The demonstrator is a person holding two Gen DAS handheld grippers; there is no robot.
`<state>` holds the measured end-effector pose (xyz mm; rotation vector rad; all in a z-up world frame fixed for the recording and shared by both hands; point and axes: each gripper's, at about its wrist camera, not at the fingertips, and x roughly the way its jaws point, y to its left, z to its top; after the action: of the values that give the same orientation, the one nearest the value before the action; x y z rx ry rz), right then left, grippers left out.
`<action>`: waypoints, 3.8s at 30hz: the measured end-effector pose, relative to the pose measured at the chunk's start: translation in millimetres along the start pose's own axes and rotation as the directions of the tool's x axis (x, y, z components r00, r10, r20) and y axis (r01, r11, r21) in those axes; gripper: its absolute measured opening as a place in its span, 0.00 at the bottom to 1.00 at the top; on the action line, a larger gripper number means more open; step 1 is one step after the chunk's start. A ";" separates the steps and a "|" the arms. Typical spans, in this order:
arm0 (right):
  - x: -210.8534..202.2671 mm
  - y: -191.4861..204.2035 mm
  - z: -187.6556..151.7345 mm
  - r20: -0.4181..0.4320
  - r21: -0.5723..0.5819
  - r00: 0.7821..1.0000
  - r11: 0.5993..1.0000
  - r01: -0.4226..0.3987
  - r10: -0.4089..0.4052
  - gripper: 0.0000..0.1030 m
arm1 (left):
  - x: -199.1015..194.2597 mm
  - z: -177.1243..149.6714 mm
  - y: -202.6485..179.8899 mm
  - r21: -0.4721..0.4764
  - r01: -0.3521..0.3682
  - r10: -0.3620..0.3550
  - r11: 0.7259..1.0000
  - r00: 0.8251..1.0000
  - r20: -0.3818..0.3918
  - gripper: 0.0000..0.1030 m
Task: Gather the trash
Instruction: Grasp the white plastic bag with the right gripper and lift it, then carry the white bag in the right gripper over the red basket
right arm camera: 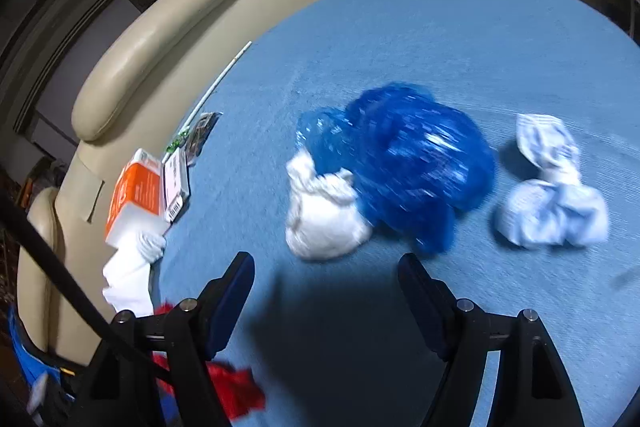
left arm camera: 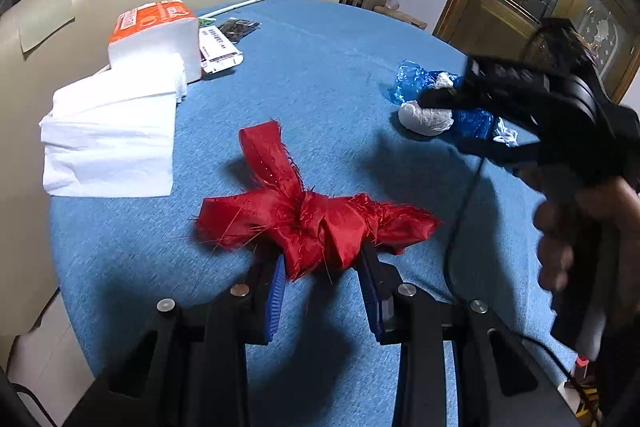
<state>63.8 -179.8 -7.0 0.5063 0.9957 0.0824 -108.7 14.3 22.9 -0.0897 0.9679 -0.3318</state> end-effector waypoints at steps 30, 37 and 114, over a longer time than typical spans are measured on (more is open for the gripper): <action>-116.3 -78.9 -79.4 0.113 0.118 0.993 0.993 -0.031 0.018 0.32 | -14.8 -2.2 -44.3 0.074 -0.058 0.057 0.996 0.998 0.014 0.35; -154.2 -122.8 -107.2 0.145 0.189 0.989 0.981 -0.044 0.016 0.32 | -13.9 -2.0 -79.7 0.140 -0.062 0.062 0.988 0.998 0.010 0.35; -314.8 -319.8 -225.5 0.262 0.569 0.897 0.808 0.154 -0.355 0.32 | -17.7 -22.3 -305.0 0.489 0.192 -0.182 0.851 0.981 -0.069 0.35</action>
<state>-345.7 -470.5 -1.9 0.8593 0.7061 -0.5418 -208.5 -267.0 91.8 0.2917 0.8689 -0.7558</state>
